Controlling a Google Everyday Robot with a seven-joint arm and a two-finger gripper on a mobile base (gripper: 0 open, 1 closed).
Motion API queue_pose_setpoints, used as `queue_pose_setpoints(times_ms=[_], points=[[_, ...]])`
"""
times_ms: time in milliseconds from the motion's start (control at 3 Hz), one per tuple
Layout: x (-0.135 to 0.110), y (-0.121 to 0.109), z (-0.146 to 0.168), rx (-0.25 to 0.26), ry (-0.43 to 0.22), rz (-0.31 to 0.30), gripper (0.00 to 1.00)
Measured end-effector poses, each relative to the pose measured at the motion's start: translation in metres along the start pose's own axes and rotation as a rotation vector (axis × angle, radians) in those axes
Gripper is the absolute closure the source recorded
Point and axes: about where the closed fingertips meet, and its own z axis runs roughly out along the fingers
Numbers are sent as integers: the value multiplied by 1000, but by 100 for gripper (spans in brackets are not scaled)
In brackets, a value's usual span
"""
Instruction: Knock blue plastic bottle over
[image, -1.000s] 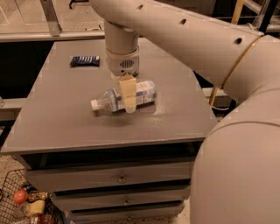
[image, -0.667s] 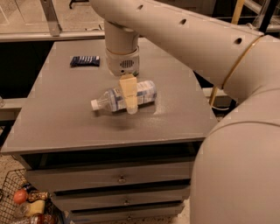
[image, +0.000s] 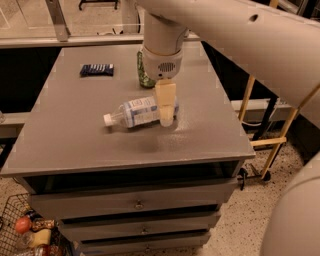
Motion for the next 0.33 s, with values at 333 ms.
queue_pose_setpoints(times_ms=[333], points=[[37, 16, -17, 29, 20, 106, 0]])
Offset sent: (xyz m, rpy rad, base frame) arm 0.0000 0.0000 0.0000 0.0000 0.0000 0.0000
